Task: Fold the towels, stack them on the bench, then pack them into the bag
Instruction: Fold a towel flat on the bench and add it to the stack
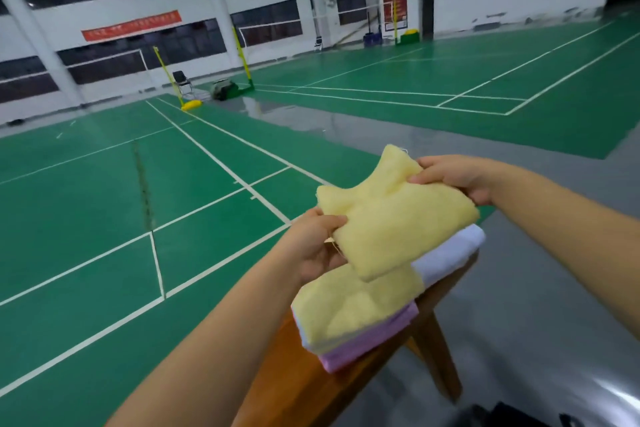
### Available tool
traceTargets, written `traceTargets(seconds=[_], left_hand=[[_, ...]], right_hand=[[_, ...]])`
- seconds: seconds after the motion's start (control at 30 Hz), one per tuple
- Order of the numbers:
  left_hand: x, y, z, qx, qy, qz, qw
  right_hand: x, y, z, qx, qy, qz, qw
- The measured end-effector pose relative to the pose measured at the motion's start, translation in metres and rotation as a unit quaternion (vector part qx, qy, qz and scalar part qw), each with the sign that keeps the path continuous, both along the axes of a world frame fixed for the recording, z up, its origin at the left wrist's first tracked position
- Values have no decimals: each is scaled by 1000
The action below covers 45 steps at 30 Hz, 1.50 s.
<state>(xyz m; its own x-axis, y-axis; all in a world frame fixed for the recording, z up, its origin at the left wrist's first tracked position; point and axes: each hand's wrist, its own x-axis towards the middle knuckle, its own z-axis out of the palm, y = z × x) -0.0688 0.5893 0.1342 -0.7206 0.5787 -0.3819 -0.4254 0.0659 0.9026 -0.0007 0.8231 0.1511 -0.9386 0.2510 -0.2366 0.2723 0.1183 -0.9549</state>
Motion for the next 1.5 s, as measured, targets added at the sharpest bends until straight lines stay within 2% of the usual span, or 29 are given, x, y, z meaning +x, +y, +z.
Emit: traceTargets(seconds=[0.4, 0.47, 0.53, 0.6, 0.67, 0.7, 0.73, 0.8, 0.83, 0.87, 0.93, 1.03, 1.13, 1.33, 1.5], left_hand=[[-35, 128, -22, -175, 139, -31, 974], [-41, 139, -34, -246, 190, -43, 949], [-46, 145, -42, -334, 241, -81, 908], [-48, 149, -46, -382, 281, -114, 873], [-49, 149, -42, -404, 329, -122, 845], [-49, 148, -39, -392, 347, -116, 844], [-50, 144, -37, -367, 355, -107, 853], [-51, 132, -32, -307, 350, -76, 882], [-51, 124, -30, -284, 342, -61, 893], [-51, 114, -29, -265, 334, -47, 903], [-50, 88, -27, -231, 315, -9, 920], [-50, 36, -23, -206, 293, 54, 932], [-44, -40, -18, -198, 281, 124, 931], [-6, -225, -25, -206, 245, 281, 905], [54, -373, -59, -239, 190, 402, 863]], right_hand=[[-41, 117, -51, 23, -53, 1, 998], [-49, 123, -66, 26, -74, 4, 997], [-54, 124, -86, 36, -107, 15, 994], [-57, 124, -106, 56, -148, 7, 987], [-58, 121, -117, 99, -184, -10, 978], [-58, 120, -117, 147, -200, -14, 969], [-59, 118, -114, 220, -216, -17, 951], [-60, 109, -98, 389, -218, -43, 894], [-61, 101, -87, 444, -190, -60, 874], [-62, 92, -76, 464, -153, -73, 870], [-64, 62, -51, 445, -63, -68, 891], [-66, -3, -18, 406, 58, 5, 912], [-69, -90, -1, 386, 122, 109, 908], [-70, -261, -2, 346, 157, 265, 886], [-62, -397, -51, 293, 127, 361, 876]])
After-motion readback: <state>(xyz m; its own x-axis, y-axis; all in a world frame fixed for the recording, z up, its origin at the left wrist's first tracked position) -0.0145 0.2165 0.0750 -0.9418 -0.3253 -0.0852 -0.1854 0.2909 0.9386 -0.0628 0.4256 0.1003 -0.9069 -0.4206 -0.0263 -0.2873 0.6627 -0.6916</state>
